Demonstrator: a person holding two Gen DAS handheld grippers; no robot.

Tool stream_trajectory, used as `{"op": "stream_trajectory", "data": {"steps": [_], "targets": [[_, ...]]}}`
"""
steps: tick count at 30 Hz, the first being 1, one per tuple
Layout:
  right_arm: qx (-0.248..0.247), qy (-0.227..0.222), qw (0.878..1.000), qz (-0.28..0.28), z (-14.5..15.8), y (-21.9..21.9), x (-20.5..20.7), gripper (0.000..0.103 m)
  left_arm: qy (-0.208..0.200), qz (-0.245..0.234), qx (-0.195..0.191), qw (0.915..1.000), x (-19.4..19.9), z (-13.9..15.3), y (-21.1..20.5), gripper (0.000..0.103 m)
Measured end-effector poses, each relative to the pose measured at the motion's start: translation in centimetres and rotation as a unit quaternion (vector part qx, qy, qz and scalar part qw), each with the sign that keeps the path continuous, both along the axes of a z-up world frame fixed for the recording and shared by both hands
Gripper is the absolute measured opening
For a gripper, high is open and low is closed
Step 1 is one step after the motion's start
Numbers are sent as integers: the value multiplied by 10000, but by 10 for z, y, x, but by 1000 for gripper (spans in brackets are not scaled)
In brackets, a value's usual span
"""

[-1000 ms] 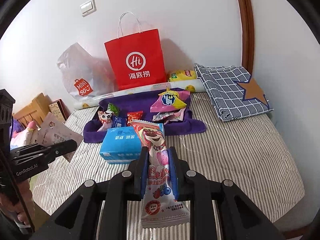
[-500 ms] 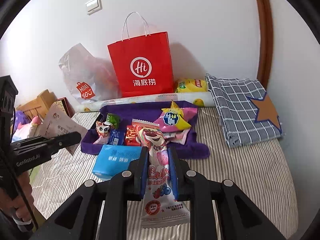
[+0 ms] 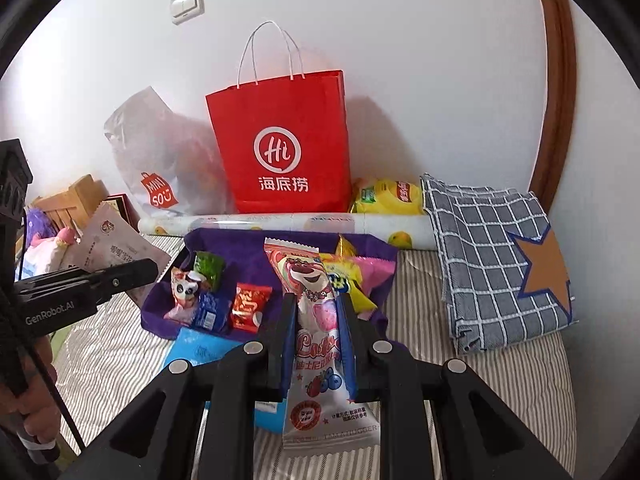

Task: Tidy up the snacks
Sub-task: 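Hold the pink-white packet above the towel with the left tool while the right tool lowers the bear packet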

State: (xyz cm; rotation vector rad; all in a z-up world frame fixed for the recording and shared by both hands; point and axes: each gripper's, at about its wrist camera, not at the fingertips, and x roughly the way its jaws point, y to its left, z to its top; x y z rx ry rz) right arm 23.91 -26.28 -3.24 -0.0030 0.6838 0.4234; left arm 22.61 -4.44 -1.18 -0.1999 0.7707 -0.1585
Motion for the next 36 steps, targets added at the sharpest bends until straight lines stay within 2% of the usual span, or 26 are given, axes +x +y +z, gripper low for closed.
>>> {"op": "stream_trajectory", "data": {"steps": [7,12,18,23,29,36], "targets": [[109,135,9994,-313,-4,16,5,19,119,-146,114,9998,6,-8,15,19],[78,114,9963,-852,-2,25,-9,19,146,-471,287,9984,1,-12,28,19],[-29,134,9868,-1613,11,35,-32,19,98,-1151,91,9933,-7,-13,54,19],[53,146,9794,-2014,23,44,-47,19,130,-1408,-23,9899,-7,-15,74,19],[120,158,9744,-2238,25,60,-62,19,226,-1585,-7,9871,-14,-18,89,19],[63,153,9706,-2402,23,61,-96,19,147,-1702,145,9852,-41,-17,88,19]]}}
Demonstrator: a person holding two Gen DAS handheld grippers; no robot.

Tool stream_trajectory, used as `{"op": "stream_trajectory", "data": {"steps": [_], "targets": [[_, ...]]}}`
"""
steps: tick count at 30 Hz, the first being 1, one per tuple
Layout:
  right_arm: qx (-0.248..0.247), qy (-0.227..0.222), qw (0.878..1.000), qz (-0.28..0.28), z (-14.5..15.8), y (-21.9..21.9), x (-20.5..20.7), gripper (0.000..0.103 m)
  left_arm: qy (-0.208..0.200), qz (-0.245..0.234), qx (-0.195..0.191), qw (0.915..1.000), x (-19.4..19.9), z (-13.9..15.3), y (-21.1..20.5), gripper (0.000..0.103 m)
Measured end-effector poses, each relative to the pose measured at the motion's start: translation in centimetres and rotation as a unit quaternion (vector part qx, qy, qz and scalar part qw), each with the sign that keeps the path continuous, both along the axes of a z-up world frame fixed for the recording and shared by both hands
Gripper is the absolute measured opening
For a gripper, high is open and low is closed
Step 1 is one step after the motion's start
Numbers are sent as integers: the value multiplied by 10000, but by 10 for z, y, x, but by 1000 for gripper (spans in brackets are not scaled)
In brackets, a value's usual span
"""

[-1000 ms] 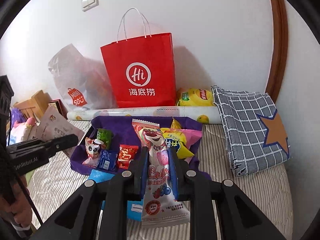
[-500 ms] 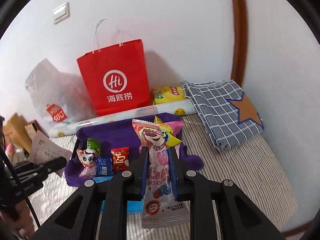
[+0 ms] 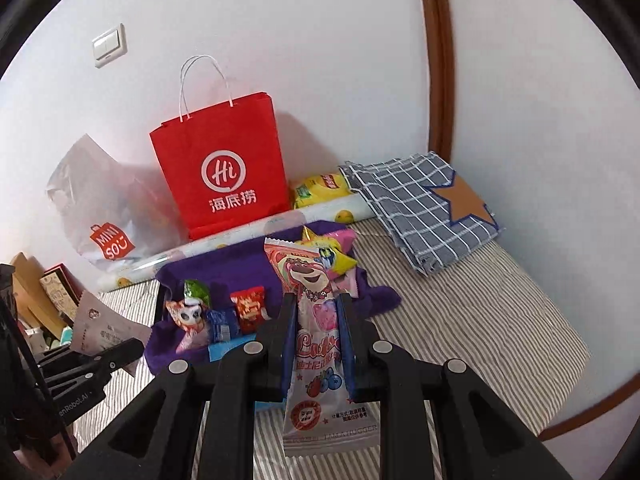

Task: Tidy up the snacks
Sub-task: 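Hold the pink-white packet above the towel with the left tool while the right tool lowers the bear packet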

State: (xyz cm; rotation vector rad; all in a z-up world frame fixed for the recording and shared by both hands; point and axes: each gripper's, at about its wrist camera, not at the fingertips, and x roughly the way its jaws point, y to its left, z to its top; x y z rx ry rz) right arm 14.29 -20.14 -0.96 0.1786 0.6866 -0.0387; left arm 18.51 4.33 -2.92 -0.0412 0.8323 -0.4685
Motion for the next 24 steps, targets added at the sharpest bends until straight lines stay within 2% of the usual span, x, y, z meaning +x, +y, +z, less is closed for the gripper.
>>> {"op": "stream_trajectory", "data": {"steps": [3,12,19,24], "targets": [[-68,62,9999,99,-2,-3,-11,19,-104,69,-2,9999,-15,3,-1,19],[-164,-12,9966,808,4,-21,-23,19,-289,822,-214,9960,-45,22,-3,19],[-55,-198,9920,1248,10,-25,-9,19,-323,1105,32,9933,-40,38,-19,19],[102,-153,9897,1422,8,-22,21,19,-352,1147,212,9925,-22,44,-31,19]]}}
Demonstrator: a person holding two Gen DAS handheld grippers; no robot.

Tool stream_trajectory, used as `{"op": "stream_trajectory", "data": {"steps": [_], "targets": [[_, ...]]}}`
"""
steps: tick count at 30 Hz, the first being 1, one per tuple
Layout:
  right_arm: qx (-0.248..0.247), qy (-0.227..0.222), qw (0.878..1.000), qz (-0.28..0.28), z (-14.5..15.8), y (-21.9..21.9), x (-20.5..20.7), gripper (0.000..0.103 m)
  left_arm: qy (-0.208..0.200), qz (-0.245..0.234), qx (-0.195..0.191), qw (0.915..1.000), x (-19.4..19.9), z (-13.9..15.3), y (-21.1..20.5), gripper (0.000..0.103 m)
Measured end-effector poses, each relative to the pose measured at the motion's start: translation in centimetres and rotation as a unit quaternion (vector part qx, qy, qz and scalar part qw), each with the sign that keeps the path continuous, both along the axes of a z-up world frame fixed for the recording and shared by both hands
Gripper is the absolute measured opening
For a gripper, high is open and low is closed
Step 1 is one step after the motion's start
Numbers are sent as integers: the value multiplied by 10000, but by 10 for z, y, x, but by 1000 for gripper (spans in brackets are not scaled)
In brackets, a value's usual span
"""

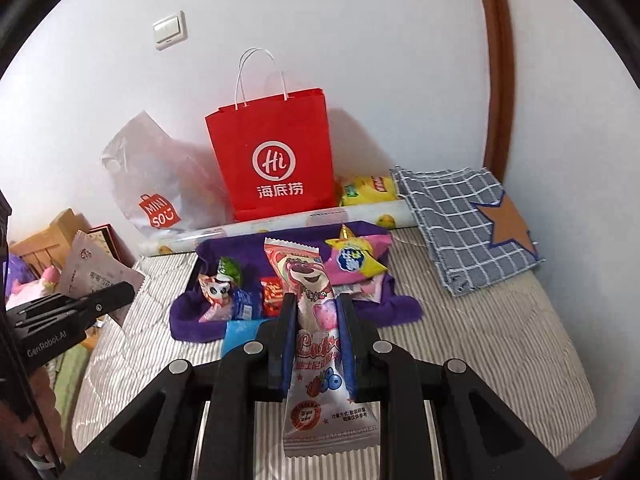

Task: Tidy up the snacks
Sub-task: 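Hold the pink-white packet above the towel with the left tool while the right tool lowers the bear packet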

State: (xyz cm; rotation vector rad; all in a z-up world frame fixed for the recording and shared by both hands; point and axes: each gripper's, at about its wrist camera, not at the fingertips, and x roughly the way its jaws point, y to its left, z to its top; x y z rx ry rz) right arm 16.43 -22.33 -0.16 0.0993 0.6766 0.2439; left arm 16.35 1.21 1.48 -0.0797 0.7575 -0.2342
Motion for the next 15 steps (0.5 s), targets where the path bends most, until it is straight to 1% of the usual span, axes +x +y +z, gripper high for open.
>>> {"op": "stream_trajectory", "data": {"steps": [4,8,15], "targets": [[-106,-64,9999,56,-1,5,23,19,7,9,38,10000,22,0,-8,19],[-100,-32,9999,135,-6,8,46,19,66,-28,63,10000,49,-4,-14,19],[-132,98,9996,246,-23,19,88,19,170,-114,153,9997,90,-18,-21,19]]}}
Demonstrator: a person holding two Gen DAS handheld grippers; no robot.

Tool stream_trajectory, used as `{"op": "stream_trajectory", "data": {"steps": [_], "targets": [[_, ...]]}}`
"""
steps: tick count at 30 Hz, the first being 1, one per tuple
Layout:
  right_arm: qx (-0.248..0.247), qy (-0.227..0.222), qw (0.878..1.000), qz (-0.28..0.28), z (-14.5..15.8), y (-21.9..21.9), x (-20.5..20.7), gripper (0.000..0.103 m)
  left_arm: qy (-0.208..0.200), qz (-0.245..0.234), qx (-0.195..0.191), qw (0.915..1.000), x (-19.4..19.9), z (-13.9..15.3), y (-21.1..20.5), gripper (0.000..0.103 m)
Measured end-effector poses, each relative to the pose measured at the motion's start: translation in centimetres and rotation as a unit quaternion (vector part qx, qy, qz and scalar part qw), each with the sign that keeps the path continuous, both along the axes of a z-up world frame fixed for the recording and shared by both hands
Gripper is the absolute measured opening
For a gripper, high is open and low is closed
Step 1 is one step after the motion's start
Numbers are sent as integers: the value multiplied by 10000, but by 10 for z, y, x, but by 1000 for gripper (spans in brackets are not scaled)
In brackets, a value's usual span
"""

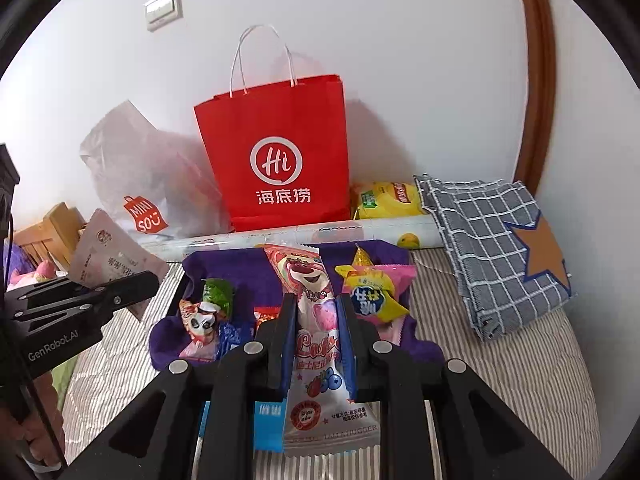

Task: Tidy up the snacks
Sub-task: 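Hold the pink-white packet above the towel with the left tool while the right tool lowers the bear packet, then lower and open the left tool on the towel while the right tool releases the bear packet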

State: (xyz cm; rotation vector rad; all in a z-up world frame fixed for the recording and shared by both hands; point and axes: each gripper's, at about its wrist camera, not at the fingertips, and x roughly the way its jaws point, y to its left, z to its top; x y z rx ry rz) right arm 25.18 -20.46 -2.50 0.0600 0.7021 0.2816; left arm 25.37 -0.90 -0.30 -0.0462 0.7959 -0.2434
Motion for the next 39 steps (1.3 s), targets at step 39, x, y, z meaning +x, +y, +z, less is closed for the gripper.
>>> {"op": "stream_trajectory", "data": {"steps": [39], "targets": [[-391,795,9958,212,-100,42,94,20,1098,90,117,9938,109,-109,10,20]]}}
